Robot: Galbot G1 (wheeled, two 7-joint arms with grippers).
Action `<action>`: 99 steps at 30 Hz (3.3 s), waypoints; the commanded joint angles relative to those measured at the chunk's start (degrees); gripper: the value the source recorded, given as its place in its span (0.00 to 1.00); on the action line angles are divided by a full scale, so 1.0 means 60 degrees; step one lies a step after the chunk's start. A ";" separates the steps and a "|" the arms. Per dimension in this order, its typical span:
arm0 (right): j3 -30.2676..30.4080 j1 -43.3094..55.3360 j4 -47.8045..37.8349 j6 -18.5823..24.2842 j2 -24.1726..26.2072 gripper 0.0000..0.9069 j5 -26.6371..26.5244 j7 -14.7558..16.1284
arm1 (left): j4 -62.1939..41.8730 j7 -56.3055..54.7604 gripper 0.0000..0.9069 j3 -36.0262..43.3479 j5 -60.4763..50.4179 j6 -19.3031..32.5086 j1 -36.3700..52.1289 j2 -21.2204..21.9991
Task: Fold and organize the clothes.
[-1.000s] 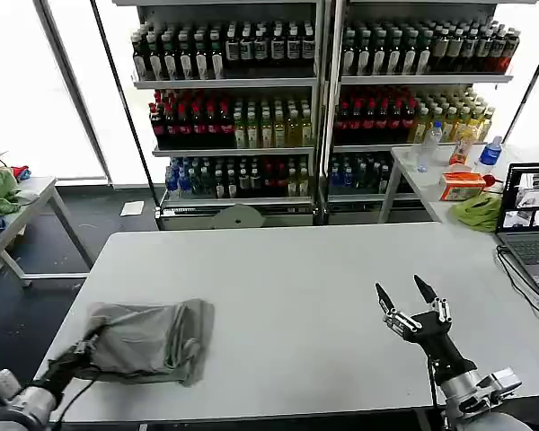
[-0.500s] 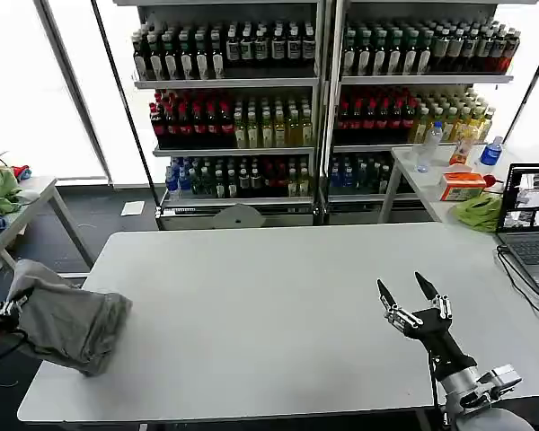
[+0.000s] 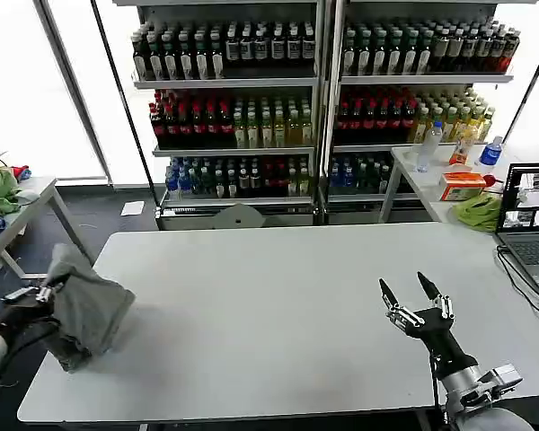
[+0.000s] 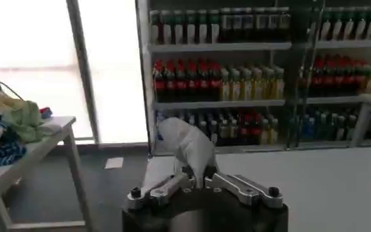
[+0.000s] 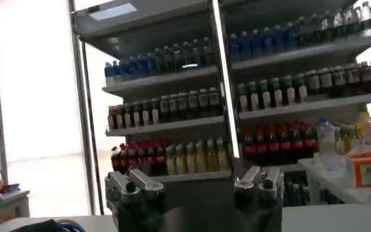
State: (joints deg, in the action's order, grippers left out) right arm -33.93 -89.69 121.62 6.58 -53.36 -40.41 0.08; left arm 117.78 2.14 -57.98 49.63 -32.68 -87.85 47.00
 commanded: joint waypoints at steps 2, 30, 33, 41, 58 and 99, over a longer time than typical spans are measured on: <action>0.0051 0.0038 -0.0017 -0.0094 -0.0178 1.00 0.0080 -0.0028 | 0.0696 -0.3998 0.01 0.5445 0.2513 -0.0086 0.2454 0.1436; 0.2683 0.2076 0.0027 -0.4132 0.0104 1.00 -0.1133 -0.1394 | 0.0565 -0.5667 1.00 0.7298 0.5168 0.0173 0.4449 0.4288; 0.3173 0.2613 -0.0201 -0.4440 0.0087 1.00 -0.1456 -0.1366 | 0.0932 -0.5089 1.00 0.6778 0.5375 0.0227 0.4169 0.4146; 0.4807 0.4227 -0.1084 -0.5211 -0.0633 1.00 -0.2405 -0.1712 | 0.1863 -0.4253 1.00 0.4454 0.5892 0.0341 0.3072 0.3648; 0.6995 0.6255 -0.3545 -0.5793 -0.2063 1.00 -0.3282 -0.1943 | 0.1998 -0.3339 1.00 0.3352 0.3926 0.0691 0.1672 0.3470; 0.3495 0.3523 -0.1827 -0.5412 0.0676 0.08 -0.1731 -0.1026 | 0.2005 -0.3195 1.00 0.3160 0.3681 0.0735 0.1413 0.3564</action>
State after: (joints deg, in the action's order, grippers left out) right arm -4.42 -63.40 108.87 -25.32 -54.96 -54.61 -6.88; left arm 129.60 -17.10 -39.18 71.92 -28.29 -79.27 68.33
